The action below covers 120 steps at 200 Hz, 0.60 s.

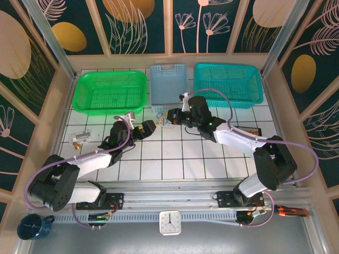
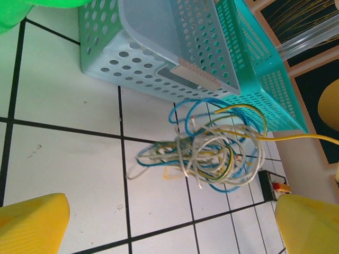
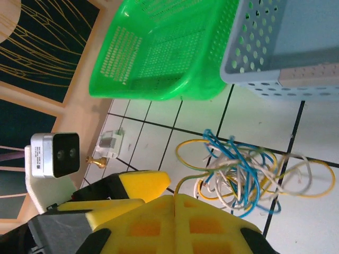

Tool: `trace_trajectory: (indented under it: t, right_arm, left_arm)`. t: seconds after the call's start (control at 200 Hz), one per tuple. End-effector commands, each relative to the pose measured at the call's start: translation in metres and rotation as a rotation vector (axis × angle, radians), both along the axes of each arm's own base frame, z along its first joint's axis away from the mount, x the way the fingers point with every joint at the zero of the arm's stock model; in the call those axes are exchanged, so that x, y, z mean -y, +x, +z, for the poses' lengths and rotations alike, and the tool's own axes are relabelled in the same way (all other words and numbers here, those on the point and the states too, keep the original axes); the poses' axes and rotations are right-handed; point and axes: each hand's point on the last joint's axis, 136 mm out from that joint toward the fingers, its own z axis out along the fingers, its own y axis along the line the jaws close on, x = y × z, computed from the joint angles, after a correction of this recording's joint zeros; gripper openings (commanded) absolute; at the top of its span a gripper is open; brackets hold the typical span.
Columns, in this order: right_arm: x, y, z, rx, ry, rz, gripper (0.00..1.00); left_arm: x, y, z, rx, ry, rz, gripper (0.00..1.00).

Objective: Untangle the cables

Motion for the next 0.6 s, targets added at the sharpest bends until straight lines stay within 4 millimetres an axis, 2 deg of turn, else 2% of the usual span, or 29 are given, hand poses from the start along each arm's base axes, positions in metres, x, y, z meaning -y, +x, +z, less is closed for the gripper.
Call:
trace_trajectory:
  t: [0.0,0.31,0.48,0.596]
  right_arm:
    - [0.003,0.002,0.006,0.026,-0.031,0.003,0.00]
    - [0.004,-0.001,-0.009,0.000,-0.046,0.022,0.00]
    - [0.003,-0.005,-0.009,-0.001,-0.044,0.038,0.00]
    - [0.001,-0.006,-0.008,0.002,-0.044,0.051,0.00]
  left_arm:
    - [0.004,0.006,0.019,0.106,0.056,-0.036,0.99]
    - [0.017,0.001,0.036,0.264,0.148,-0.155,0.99]
    - [0.030,-0.003,0.036,0.331,0.206,-0.214,0.99]
    - [0.034,0.005,0.033,0.351,0.241,-0.212,0.99]
